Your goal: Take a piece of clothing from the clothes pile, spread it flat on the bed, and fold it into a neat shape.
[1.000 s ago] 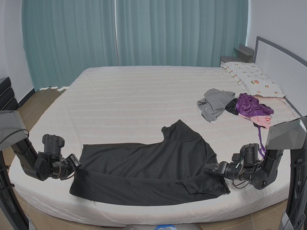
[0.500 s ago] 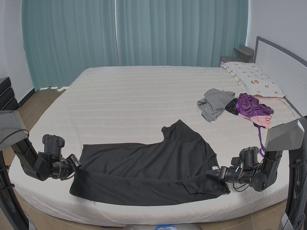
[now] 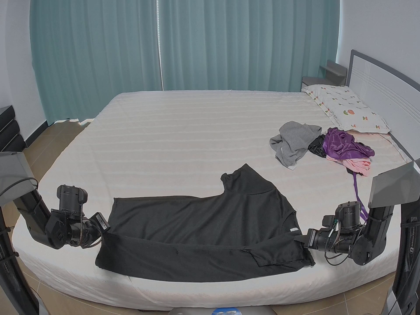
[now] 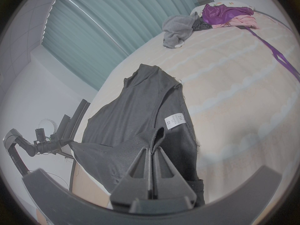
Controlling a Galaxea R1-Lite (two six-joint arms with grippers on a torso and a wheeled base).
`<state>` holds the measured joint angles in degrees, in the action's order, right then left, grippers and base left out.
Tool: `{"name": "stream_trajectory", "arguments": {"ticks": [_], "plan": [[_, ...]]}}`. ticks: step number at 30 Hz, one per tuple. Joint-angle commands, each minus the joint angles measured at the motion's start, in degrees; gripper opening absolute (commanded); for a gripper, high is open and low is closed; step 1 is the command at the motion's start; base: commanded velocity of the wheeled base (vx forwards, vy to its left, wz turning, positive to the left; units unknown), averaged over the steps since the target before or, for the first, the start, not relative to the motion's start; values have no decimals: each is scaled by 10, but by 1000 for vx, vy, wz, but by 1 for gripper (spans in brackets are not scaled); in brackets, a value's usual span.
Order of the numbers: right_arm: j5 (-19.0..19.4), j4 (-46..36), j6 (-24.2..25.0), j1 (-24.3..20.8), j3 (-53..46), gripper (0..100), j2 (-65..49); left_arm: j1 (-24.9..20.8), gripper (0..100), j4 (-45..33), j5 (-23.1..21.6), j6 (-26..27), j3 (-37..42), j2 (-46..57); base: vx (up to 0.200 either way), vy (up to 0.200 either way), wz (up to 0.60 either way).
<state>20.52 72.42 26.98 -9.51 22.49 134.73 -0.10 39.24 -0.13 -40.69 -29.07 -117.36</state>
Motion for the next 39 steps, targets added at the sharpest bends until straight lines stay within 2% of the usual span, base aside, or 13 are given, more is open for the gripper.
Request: {"name": "stream_trajectory", "arguments": {"ticks": [1,16,29,39], "plan": [[2,6,1,0,-22,0,-37,1,0,-1,0,1,9,22,0,0,0],[33,32,25,4,-141,0,-182,4,0,2,0,25,90,93,0,0,0],[43,91,25,5,-207,0,-188,12,0,-2,0,36,132,158,0,0,0],[42,90,24,7,-225,0,-192,12,0,0,-5,48,169,167,0,0,0]]}}
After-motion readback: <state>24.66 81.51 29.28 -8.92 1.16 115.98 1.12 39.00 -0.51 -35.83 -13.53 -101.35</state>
